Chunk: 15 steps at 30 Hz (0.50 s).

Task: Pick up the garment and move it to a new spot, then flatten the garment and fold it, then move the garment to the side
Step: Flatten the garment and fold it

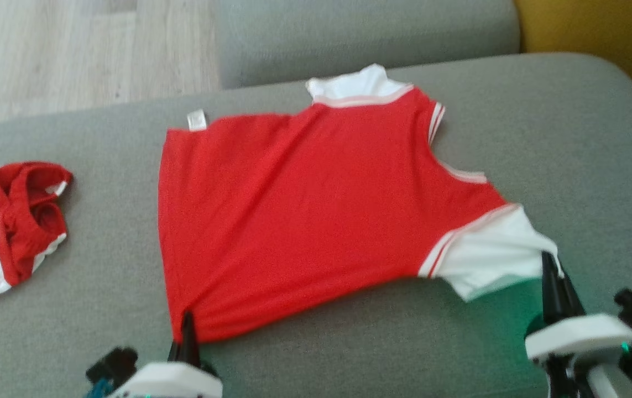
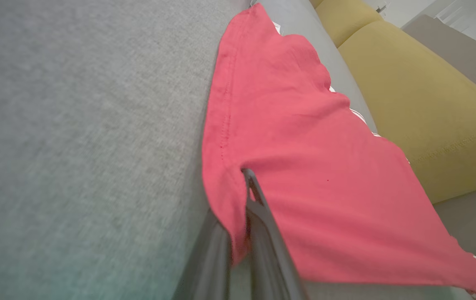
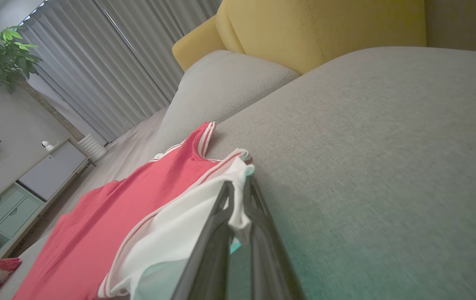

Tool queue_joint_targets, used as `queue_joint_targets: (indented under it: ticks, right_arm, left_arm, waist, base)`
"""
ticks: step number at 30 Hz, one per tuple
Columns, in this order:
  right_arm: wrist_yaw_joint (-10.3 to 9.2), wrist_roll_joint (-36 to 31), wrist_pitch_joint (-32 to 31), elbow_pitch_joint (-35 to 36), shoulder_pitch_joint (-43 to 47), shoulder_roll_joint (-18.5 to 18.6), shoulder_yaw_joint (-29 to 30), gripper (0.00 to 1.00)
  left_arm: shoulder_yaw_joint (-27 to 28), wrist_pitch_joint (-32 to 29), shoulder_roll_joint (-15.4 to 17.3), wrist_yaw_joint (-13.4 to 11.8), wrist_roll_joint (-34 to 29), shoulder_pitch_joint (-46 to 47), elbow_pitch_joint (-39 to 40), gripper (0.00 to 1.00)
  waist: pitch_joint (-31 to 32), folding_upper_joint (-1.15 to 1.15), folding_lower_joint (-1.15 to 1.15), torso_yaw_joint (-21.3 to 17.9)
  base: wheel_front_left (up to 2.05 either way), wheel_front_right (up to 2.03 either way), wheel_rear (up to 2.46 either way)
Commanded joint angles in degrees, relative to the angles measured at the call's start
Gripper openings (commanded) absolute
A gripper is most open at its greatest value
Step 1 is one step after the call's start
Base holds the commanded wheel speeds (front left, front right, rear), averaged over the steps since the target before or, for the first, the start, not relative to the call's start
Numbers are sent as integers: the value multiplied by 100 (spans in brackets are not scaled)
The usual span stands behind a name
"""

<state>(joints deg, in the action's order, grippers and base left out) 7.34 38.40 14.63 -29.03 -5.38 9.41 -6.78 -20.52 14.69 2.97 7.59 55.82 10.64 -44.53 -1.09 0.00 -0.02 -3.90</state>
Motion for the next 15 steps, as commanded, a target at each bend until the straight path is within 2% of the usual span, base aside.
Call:
queue_joint_targets:
  ticks: [1,9,15]
  right_arm:
    - [14,42,37,229,-38,49,-57,0]
    - [14,345,37,624,581,-82,444,0]
    - [14,382,-75,909,266,-188,289,0]
  left_arm:
    - [279,30,71,-11,-20,10,144,0]
    - [360,30,62,-10,-216,-566,687,0]
    - [47,30,61,-10,-78,-266,1253,0]
  waist:
    - [132,0,2,-40]
    - [227,0,2,37]
    - [45,0,2,126]
  base:
    - [0,0,0]
    - [0,0,0]
    - [0,0,0]
